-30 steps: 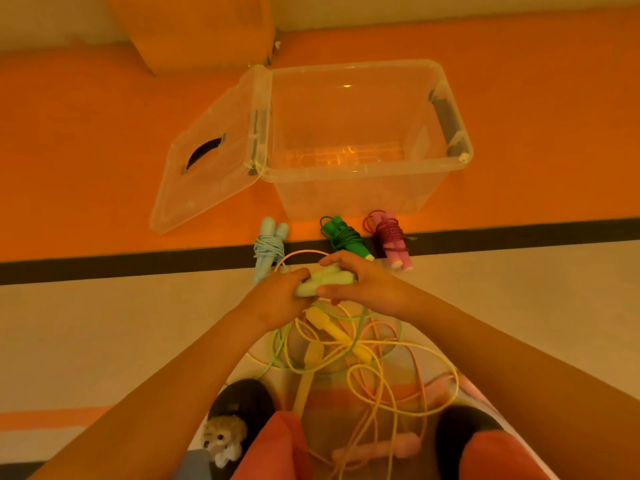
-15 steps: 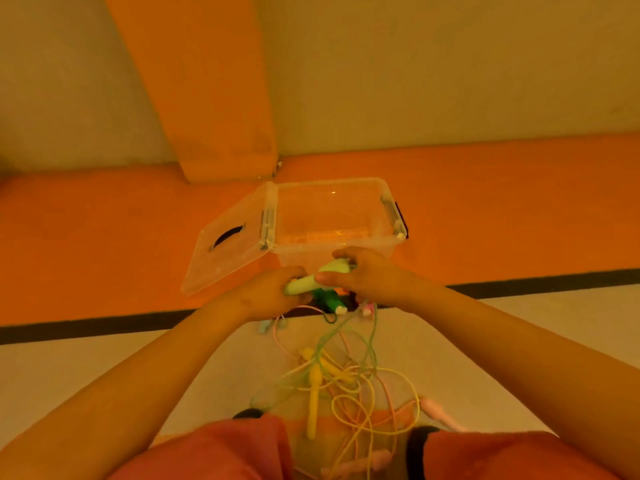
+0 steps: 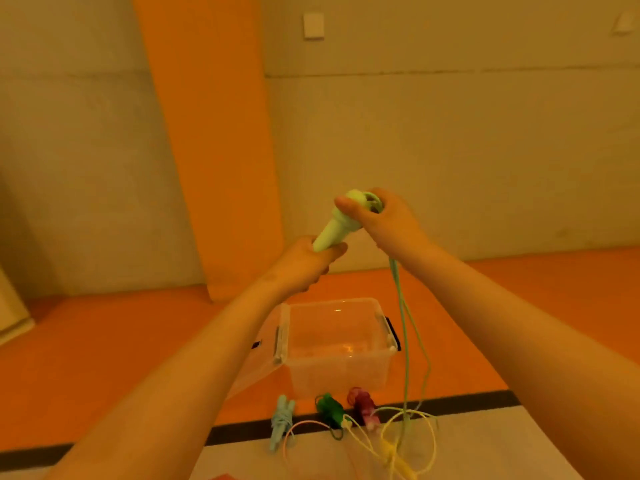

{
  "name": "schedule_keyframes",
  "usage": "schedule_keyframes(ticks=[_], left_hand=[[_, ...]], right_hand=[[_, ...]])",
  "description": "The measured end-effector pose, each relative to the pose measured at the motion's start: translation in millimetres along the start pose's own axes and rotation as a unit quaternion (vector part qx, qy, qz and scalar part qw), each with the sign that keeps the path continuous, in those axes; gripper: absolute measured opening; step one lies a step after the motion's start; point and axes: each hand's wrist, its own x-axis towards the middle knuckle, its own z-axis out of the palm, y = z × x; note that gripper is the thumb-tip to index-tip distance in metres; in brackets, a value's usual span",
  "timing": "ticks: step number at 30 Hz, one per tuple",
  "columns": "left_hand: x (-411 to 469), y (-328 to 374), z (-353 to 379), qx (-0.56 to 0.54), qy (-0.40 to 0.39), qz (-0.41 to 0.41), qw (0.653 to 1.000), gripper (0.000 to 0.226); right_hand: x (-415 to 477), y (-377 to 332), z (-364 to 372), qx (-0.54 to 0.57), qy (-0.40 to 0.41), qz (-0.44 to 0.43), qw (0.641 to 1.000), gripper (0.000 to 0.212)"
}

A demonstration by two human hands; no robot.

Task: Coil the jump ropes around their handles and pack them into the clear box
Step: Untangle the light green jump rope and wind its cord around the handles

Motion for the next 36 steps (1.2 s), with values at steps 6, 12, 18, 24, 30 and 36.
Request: schedule_keyframes(ticks=[6,12,18,24,30,36], left_hand=[[-8,44,-15,-0.128,-0.005,-0.032,0.991,0.025],[-24,13,-4,-0.286,-0.059,-0.109,0.950,0.026],[-21,12,-23,-0.449,-0.012,-0.073,0.891,0.028],[-13,20,-26,-0.420,0.001,-0.042,0.906,0.024],[-23,0,6,-0.419,-0.029,-0.057,0.906,0.028],[-42,-26,42,-0.399,-0.113,-0.092,0.905,0.010]], right_hand=[[4,-38,-13,0.112,-0.011,0.048,0.992,0.041],[-49,32,10,0.126,-0.098,0.156,0.975,0.052],[-91,68,13,0.079,-0.134,0.159,0.975,0.037],[-24,-1,-7,0.206,-0.015,0.102,0.973,0.033],[-26,3,8,0.229,-0.066,0.109,0.965,0.032],[-32,-4,20,0.439,-0.026,0.119,0.890,0.029]])
